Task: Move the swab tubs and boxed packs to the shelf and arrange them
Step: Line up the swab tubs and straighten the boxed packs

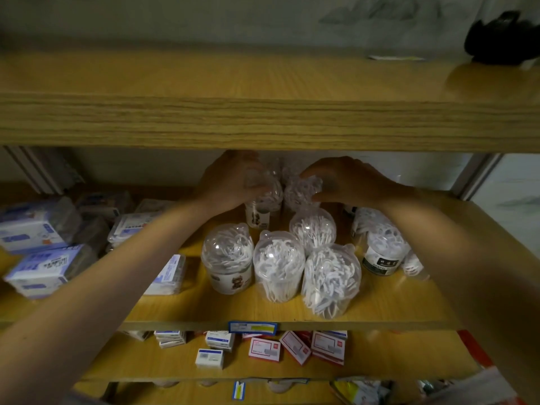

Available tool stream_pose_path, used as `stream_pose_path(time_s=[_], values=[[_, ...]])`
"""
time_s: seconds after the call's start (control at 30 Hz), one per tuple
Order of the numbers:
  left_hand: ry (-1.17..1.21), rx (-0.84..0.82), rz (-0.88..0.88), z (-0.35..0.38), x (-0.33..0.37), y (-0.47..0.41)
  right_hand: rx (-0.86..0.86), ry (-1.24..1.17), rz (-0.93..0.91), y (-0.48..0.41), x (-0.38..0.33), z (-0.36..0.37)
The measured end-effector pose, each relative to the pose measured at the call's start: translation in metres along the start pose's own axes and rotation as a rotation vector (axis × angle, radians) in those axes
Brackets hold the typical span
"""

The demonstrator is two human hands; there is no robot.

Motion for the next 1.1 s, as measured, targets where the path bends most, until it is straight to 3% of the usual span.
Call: stream_pose_path(time_s=[0.1,0.23,0.3,0.43,0.67,1.1], values=[[0.243,-0.05,0.095,-0.02,0.029,0.016,0.021,-0.055,0.027,0.017,-0.005,-0.013],[0.191,-0.552,-0.001,-0.008,0.055,0.05,-0.11,-0.151,0.123,0.035,-0.014,-0.019],[0.115,-0.638,0.009,0.002,0.057,0.061,-0.149,-0.14,0.151,0.036,-0.019,-0.016],[0.1,-0.62,0.062,0.014,0.059,0.061,-0.2,-0.079,0.185,0.033,-0.023,-0.004],[0.114,-0.488,-0.007,0.007,0.042,0.054,-0.221,-0.217,0.174,0.039,-0.02,-0.007],[0.158,-0.22,-0.139,-0.003,0.012,0.044,-0.12,-0.443,0.096,0.041,-0.027,-0.005]])
Point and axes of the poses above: each hand's wrist, its own y-axis away from the middle knuckle, its own z-axis out of the palm, x = y × z, the point moved 6 cm from there along -y, towards the middle knuckle, and after that the axes turned 7 degrees about y, right-handed, at the moved point
